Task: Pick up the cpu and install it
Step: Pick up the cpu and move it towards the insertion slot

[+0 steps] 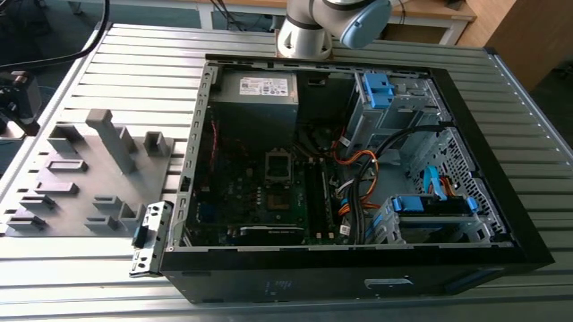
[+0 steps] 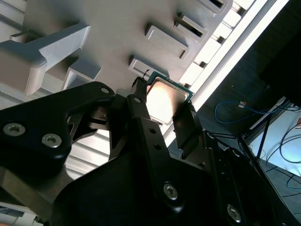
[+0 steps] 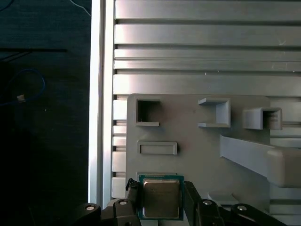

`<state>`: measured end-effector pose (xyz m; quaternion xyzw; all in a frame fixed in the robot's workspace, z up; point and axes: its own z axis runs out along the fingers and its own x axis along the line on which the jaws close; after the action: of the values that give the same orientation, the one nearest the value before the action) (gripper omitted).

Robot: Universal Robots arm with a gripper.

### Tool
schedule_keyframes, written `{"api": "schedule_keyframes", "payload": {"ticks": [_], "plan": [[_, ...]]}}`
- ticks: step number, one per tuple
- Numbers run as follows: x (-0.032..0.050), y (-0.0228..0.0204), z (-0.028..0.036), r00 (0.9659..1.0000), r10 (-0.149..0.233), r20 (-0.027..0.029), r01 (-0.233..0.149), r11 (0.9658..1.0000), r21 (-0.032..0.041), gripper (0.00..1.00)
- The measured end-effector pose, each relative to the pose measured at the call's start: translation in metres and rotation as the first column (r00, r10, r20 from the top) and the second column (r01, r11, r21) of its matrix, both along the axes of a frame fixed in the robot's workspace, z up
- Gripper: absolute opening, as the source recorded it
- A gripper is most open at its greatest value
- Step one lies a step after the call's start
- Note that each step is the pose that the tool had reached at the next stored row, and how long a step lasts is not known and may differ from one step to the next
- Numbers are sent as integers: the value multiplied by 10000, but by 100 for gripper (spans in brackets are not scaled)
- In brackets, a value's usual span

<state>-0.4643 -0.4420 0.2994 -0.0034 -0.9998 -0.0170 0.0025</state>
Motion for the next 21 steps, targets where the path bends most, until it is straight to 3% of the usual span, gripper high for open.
{"api": "schedule_keyframes", "payload": {"ticks": [17, 21], "plan": [[0, 0, 40, 10000, 0, -2, 0, 10000, -2, 47], [0, 0, 82, 10000, 0, -1, 0, 10000, -1, 47]]}}
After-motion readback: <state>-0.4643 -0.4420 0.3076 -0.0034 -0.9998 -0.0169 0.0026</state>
